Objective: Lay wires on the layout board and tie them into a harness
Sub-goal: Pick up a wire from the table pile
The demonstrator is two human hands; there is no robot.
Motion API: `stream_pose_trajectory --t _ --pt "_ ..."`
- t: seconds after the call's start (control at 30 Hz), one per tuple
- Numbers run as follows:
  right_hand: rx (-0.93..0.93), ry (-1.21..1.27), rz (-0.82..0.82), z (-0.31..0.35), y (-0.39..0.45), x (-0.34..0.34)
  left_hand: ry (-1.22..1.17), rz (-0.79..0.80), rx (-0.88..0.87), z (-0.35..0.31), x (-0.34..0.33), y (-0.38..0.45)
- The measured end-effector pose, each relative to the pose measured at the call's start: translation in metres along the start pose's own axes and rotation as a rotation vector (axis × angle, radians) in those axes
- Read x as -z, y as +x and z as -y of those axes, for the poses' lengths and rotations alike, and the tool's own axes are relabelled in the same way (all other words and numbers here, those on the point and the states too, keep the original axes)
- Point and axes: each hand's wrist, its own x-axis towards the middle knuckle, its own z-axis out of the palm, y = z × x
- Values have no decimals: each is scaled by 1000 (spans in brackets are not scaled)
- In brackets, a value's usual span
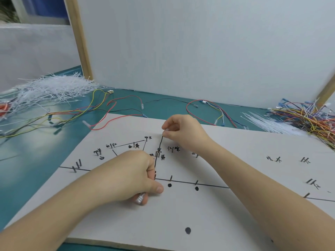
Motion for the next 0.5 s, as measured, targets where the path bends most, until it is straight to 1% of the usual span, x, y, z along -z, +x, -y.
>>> stream_pose_trajectory --t 0.17,0.3,0.37,0.43,0.5 --pt "-2 -35 51 -1 -4 -4 69 118 10 2 -1 -1" --pt "10 -52 106 -1 -7 -5 -34 305 43 4 3 -3" --pt "20 -41 121 -1 -7 -6 -57 365 35 5 7 -3" --pt "30 -54 117 -1 -8 -7 -31 330 17 6 11 0" --pt "49 -86 112 -1 -8 -8 -25 167 -27 8 15 6"
